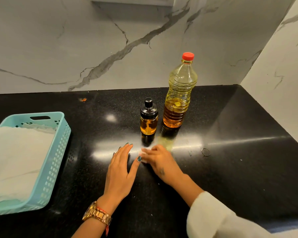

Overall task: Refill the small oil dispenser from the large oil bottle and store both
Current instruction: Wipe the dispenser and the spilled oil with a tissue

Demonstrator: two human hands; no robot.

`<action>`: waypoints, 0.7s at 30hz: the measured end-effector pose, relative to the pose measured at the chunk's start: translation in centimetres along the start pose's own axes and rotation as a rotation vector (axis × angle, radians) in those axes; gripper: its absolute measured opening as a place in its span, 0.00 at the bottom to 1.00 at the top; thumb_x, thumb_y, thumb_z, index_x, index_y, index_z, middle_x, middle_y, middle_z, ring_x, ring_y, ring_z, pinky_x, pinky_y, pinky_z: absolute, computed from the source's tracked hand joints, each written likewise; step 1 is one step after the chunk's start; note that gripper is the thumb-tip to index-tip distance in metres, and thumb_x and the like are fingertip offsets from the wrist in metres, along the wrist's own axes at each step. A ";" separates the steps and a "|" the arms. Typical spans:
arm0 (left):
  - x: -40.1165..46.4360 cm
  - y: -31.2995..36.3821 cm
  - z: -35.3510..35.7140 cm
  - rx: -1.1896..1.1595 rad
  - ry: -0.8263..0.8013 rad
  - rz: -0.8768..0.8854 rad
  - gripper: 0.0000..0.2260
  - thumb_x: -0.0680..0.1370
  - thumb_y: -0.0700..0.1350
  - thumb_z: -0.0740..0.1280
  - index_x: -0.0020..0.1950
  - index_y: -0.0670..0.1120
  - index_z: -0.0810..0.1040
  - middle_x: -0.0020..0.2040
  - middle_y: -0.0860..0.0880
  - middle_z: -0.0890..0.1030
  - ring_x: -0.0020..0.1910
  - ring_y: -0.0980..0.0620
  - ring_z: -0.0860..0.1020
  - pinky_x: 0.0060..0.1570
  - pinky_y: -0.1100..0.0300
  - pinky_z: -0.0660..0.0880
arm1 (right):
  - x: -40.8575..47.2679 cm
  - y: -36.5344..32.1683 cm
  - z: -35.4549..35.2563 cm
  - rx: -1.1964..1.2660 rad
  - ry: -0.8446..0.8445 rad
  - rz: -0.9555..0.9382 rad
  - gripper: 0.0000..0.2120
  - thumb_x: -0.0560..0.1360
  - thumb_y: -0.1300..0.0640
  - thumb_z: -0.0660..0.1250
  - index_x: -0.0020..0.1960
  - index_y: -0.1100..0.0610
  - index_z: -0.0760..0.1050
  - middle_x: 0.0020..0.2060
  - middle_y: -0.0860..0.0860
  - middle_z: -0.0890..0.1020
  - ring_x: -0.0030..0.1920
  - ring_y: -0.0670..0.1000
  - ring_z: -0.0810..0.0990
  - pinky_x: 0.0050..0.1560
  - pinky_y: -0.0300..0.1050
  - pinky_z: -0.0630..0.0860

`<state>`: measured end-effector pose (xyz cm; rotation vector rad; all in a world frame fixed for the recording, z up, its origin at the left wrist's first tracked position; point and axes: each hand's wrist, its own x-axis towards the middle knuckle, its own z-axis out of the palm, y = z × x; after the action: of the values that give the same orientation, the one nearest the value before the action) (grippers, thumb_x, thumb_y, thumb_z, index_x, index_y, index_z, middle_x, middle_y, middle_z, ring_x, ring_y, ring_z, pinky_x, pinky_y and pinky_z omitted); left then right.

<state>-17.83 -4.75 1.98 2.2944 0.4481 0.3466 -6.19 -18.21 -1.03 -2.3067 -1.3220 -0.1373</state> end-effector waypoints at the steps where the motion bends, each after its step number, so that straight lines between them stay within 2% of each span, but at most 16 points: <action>1: 0.0 0.0 -0.1 -0.003 0.002 0.001 0.25 0.76 0.59 0.55 0.72 0.52 0.63 0.71 0.54 0.66 0.72 0.56 0.60 0.71 0.52 0.60 | -1.1 0.3 -0.1 0.001 -0.031 -0.006 0.16 0.63 0.66 0.75 0.49 0.54 0.83 0.51 0.52 0.84 0.40 0.52 0.78 0.41 0.35 0.74; 3: -0.1 -0.1 -0.2 -0.017 0.007 -0.003 0.26 0.75 0.59 0.55 0.71 0.52 0.63 0.71 0.54 0.66 0.72 0.56 0.60 0.72 0.52 0.59 | -2.8 1.9 -1.5 0.088 0.083 0.193 0.12 0.65 0.72 0.71 0.45 0.60 0.81 0.53 0.59 0.82 0.44 0.49 0.79 0.46 0.29 0.72; 4: -0.2 -0.2 -0.2 -0.019 0.007 -0.004 0.26 0.75 0.59 0.55 0.71 0.52 0.63 0.71 0.54 0.66 0.72 0.56 0.60 0.72 0.52 0.59 | -2.9 2.9 -1.7 0.069 0.134 0.246 0.10 0.67 0.73 0.69 0.44 0.61 0.79 0.54 0.63 0.81 0.47 0.50 0.80 0.47 0.32 0.73; 5: -0.2 -0.2 -0.2 -0.018 0.005 -0.005 0.26 0.75 0.59 0.55 0.71 0.52 0.63 0.71 0.54 0.66 0.72 0.56 0.60 0.72 0.52 0.59 | -2.5 3.5 -2.5 0.044 0.112 0.325 0.10 0.69 0.73 0.67 0.45 0.61 0.78 0.53 0.65 0.80 0.50 0.53 0.80 0.48 0.37 0.74; 6: -0.3 -0.2 -0.1 -0.017 0.000 -0.006 0.26 0.75 0.59 0.55 0.72 0.52 0.63 0.72 0.54 0.65 0.72 0.56 0.60 0.72 0.51 0.59 | -1.7 3.9 -2.7 -0.021 0.068 0.312 0.12 0.69 0.72 0.67 0.48 0.60 0.80 0.51 0.65 0.80 0.49 0.57 0.79 0.47 0.42 0.75; 7: -0.2 -0.1 0.0 -0.017 -0.003 -0.006 0.26 0.75 0.59 0.55 0.72 0.53 0.63 0.72 0.54 0.65 0.72 0.56 0.60 0.72 0.51 0.59 | -0.5 3.6 -2.6 0.045 0.063 0.306 0.16 0.67 0.73 0.69 0.50 0.59 0.81 0.49 0.64 0.81 0.45 0.60 0.79 0.45 0.46 0.77; 8: -0.2 -0.1 0.1 -0.016 -0.005 -0.005 0.25 0.76 0.59 0.55 0.71 0.53 0.63 0.72 0.54 0.65 0.72 0.56 0.60 0.72 0.51 0.59 | 0.6 2.9 -2.3 0.018 0.131 0.234 0.20 0.61 0.75 0.72 0.49 0.59 0.82 0.45 0.62 0.83 0.39 0.60 0.78 0.39 0.46 0.79; 10: -0.1 0.1 0.3 -0.007 -0.003 0.006 0.23 0.77 0.56 0.57 0.71 0.52 0.63 0.72 0.53 0.66 0.72 0.56 0.61 0.71 0.51 0.60 | 2.1 1.1 -0.9 0.004 0.120 0.136 0.23 0.54 0.74 0.76 0.47 0.58 0.83 0.43 0.58 0.84 0.34 0.58 0.78 0.33 0.45 0.79; 13: 0.1 0.1 0.5 -0.004 0.001 0.022 0.23 0.77 0.55 0.59 0.71 0.52 0.64 0.71 0.53 0.66 0.71 0.56 0.62 0.71 0.51 0.61 | 1.1 -1.2 -0.1 0.098 -0.077 0.001 0.19 0.65 0.70 0.71 0.53 0.56 0.81 0.53 0.54 0.83 0.43 0.57 0.77 0.42 0.43 0.76; 15: 0.1 0.1 0.4 -0.004 0.004 0.023 0.23 0.77 0.56 0.58 0.71 0.52 0.64 0.71 0.53 0.66 0.71 0.56 0.61 0.71 0.50 0.61 | -1.5 -0.1 -1.3 0.184 -0.173 0.004 0.20 0.67 0.71 0.68 0.55 0.55 0.81 0.55 0.53 0.82 0.48 0.48 0.74 0.49 0.36 0.70; 17: 0.1 0.1 0.3 -0.015 0.007 0.023 0.24 0.76 0.58 0.57 0.71 0.52 0.63 0.71 0.53 0.66 0.71 0.57 0.60 0.71 0.50 0.60 | -3.5 1.8 -3.7 0.268 -0.124 0.172 0.18 0.70 0.71 0.65 0.54 0.54 0.81 0.53 0.58 0.82 0.48 0.37 0.70 0.50 0.24 0.64; 19: 0.0 0.1 0.3 -0.024 0.005 0.025 0.26 0.75 0.59 0.56 0.71 0.52 0.63 0.71 0.53 0.66 0.70 0.59 0.59 0.72 0.50 0.59 | -3.3 3.8 -4.7 0.210 0.003 0.341 0.17 0.74 0.66 0.60 0.55 0.53 0.80 0.51 0.60 0.79 0.49 0.42 0.70 0.47 0.24 0.63; 21: 0.0 0.2 0.3 -0.020 0.005 0.027 0.26 0.75 0.59 0.56 0.71 0.52 0.64 0.72 0.53 0.66 0.70 0.60 0.59 0.72 0.50 0.59 | -0.9 4.0 -4.1 0.155 0.056 0.389 0.17 0.74 0.67 0.60 0.57 0.54 0.79 0.54 0.60 0.78 0.50 0.51 0.73 0.48 0.28 0.64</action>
<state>-17.66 -5.04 1.87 2.2829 0.4146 0.3681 -2.75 -22.46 0.91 -2.3561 -0.8054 0.0284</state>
